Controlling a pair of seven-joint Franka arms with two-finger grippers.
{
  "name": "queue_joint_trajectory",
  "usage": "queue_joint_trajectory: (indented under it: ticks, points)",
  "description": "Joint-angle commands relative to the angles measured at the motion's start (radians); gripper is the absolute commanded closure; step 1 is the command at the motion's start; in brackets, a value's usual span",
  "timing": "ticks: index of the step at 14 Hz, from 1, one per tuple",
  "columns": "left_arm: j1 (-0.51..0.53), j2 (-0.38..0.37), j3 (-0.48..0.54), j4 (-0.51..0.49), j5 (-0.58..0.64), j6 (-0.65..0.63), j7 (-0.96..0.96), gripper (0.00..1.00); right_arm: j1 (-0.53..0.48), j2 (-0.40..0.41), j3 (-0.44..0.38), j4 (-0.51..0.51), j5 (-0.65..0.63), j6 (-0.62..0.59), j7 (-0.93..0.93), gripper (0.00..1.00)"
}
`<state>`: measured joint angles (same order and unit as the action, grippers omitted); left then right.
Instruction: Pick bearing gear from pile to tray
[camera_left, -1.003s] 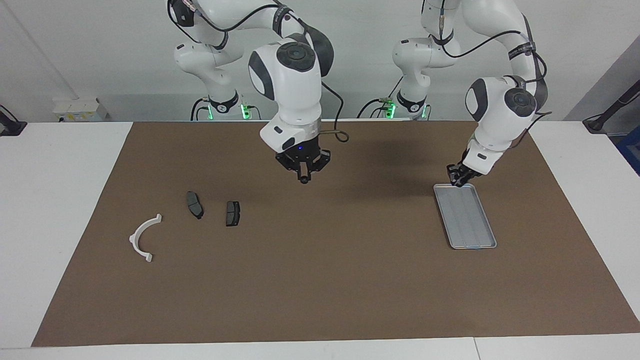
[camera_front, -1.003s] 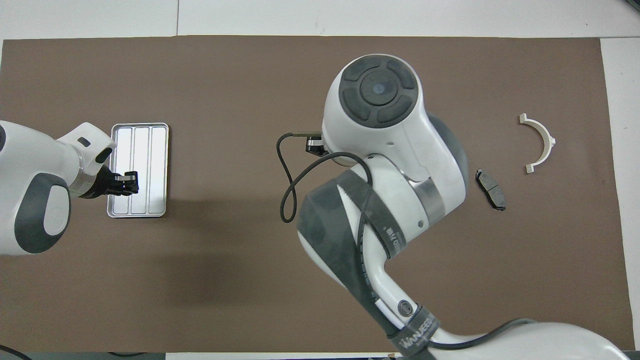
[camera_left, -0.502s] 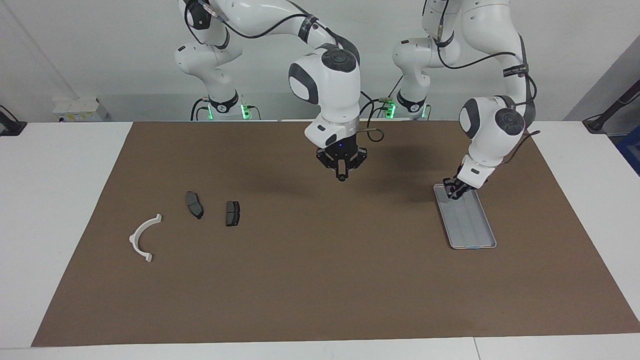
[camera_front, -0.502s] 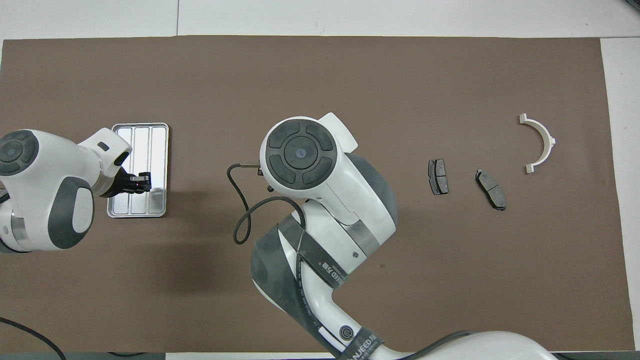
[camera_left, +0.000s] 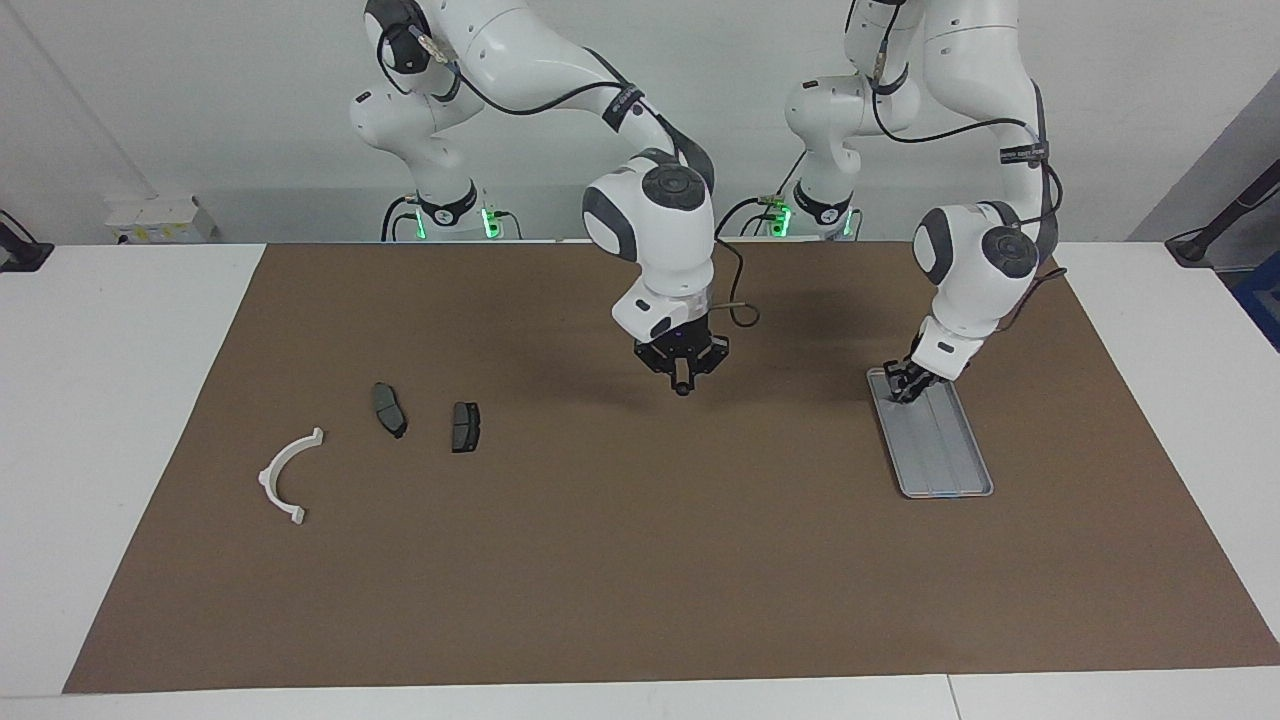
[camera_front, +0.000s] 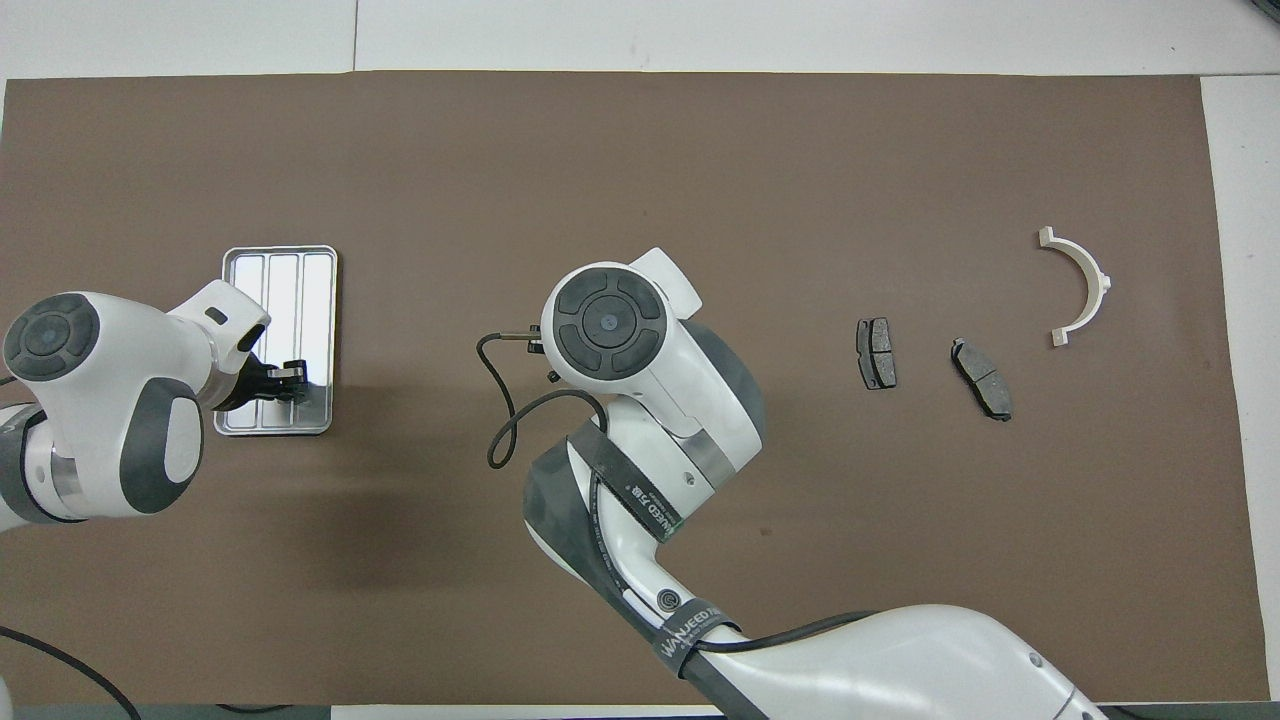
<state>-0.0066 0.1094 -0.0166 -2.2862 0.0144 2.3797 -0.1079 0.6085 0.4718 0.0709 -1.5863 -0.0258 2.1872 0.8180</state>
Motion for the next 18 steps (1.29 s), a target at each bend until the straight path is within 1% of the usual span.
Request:
queue_joint_trajectory:
  ticks: [1,2,3,4,5,6,7,8,9,10,11,12,13,14,15,17,18]
  points:
    - [0.01,-0.014,-0.005,-0.026,-0.001,0.032,0.01,1.0,-0.007,0.033,0.004,-0.023,-0.006,0.064,-0.01,1.0]
    - [0.01,-0.014,-0.005,-0.027,-0.001,0.032,0.011,0.9,-0.007,0.039,0.004,-0.038,-0.006,0.093,-0.014,1.0]
    - [0.01,-0.014,-0.005,-0.027,-0.001,0.033,0.013,0.85,-0.012,0.042,0.004,-0.056,-0.006,0.124,-0.028,1.0]
    - [0.011,-0.014,-0.005,-0.027,-0.001,0.033,0.019,0.72,-0.013,0.045,0.004,-0.078,-0.006,0.149,-0.037,1.0]
    - [0.011,-0.014,-0.005,-0.027,-0.001,0.033,0.019,0.62,-0.013,0.051,0.004,-0.09,-0.006,0.172,-0.039,1.0]
    - [0.013,-0.014,-0.005,-0.026,-0.001,0.03,0.019,0.61,-0.013,0.06,0.004,-0.095,-0.006,0.177,-0.039,1.0]
    - [0.013,-0.013,-0.005,-0.021,-0.001,0.029,0.019,0.54,-0.013,0.067,0.004,-0.095,-0.006,0.178,-0.04,1.0]
    - [0.013,-0.01,-0.005,-0.01,-0.001,0.023,0.019,0.39,-0.015,0.07,0.004,-0.095,-0.006,0.178,-0.04,1.0]
    - [0.01,-0.007,-0.005,0.008,-0.001,0.015,0.017,0.33,-0.015,0.073,0.004,-0.095,-0.006,0.18,-0.042,1.0]
    - [0.01,-0.007,-0.005,0.023,-0.002,-0.002,0.014,0.29,-0.015,0.076,0.004,-0.093,-0.006,0.18,-0.042,1.0]
    - [0.011,-0.008,-0.005,0.048,-0.002,-0.037,0.017,0.26,-0.018,0.076,0.004,-0.093,-0.006,0.178,-0.042,1.0]
    - [0.011,-0.008,-0.005,0.088,-0.005,-0.08,0.014,0.26,-0.021,0.074,0.004,-0.092,-0.006,0.174,-0.042,1.0]
    - [0.005,-0.002,-0.005,0.134,-0.016,-0.126,0.01,0.26,-0.024,0.074,0.004,-0.087,-0.006,0.164,-0.04,0.34]
    - [0.0,0.018,-0.005,0.173,-0.042,-0.158,0.004,0.26,-0.024,0.074,0.004,-0.083,-0.006,0.158,-0.039,0.13]
    - [-0.004,0.026,-0.005,0.206,-0.069,-0.177,-0.01,0.26,-0.023,0.071,0.004,-0.078,-0.005,0.155,-0.036,0.0]
    - [-0.029,0.032,-0.006,0.234,-0.08,-0.18,-0.097,0.25,-0.029,0.05,-0.002,-0.057,0.004,0.12,-0.036,0.0]
    - [-0.047,0.041,-0.008,0.241,-0.08,-0.178,-0.131,0.24,-0.047,0.031,-0.003,-0.025,0.006,0.07,-0.04,0.0]
